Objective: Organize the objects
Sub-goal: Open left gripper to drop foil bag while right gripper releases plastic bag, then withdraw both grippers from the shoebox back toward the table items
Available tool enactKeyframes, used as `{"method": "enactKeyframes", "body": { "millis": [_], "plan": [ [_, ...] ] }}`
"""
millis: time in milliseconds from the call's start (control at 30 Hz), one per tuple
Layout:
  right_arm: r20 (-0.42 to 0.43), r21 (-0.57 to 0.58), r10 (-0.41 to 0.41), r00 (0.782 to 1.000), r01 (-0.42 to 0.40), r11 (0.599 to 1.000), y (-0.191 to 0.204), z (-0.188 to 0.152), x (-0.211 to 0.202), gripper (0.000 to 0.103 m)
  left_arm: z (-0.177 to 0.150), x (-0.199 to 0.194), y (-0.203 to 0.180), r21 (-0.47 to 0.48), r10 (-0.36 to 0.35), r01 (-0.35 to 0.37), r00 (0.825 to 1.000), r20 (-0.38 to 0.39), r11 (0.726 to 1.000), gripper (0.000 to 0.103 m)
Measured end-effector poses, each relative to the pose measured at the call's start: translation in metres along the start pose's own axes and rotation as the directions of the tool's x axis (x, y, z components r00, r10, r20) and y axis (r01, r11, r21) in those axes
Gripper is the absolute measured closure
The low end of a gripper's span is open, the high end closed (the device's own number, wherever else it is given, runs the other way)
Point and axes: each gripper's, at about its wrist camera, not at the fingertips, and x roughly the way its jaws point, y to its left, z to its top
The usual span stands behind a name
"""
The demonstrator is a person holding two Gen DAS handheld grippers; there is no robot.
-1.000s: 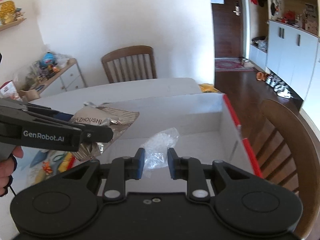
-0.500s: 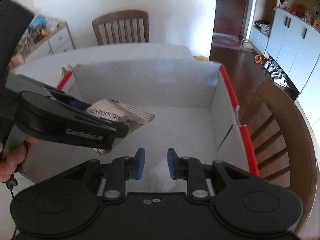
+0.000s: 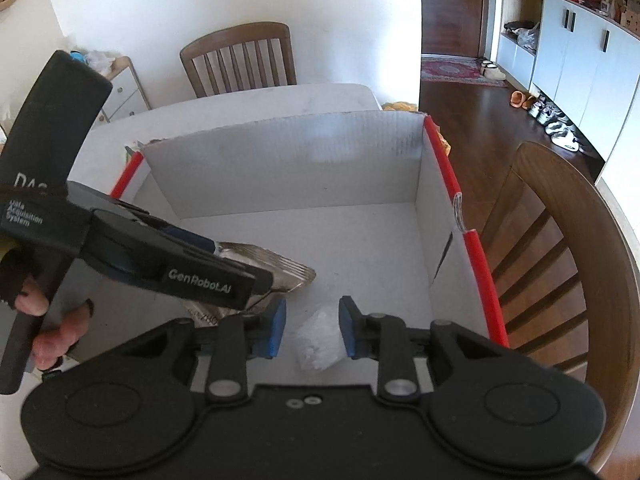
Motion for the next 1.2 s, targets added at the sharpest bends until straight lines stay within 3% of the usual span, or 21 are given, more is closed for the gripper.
{"method": "enactKeyframes", "body": {
  "millis": [333,800,933,1067,1200],
  "plan": [
    [0.046,0.010,0.015,0.999,-0.015,1.000,0.000,-0.001,-0.025,0.072,-0.007,-0.040,-0.006,0.052,0.000,-0.006,0.995,0.098,0.999,0.038],
    [0.124,0.015,0.014,0.992,-0.016,1.000,0.036,0.001,-0.053,0.067,-0.034,-0.111,0.017,0.077,-0.030,0.011,0.970,0.243,0.997,0.038],
    [0.142,0.022,0.016,0.990,-0.019,1.000,0.052,0.001,-0.057,0.060,-0.043,-0.128,0.035,0.064,-0.027,0.010,0.963,0.269,0.998,0.032],
    [0.164,0.037,0.013,0.986,-0.019,0.999,0.069,0.002,-0.061,0.043,-0.054,-0.144,0.056,0.047,-0.015,0.002,0.955,0.297,0.999,0.028],
    [0.175,0.042,0.012,0.985,-0.020,0.999,0.087,0.002,-0.060,0.040,-0.067,-0.155,0.080,0.029,-0.017,0.009,0.951,0.310,1.000,0.027]
  ]
}}
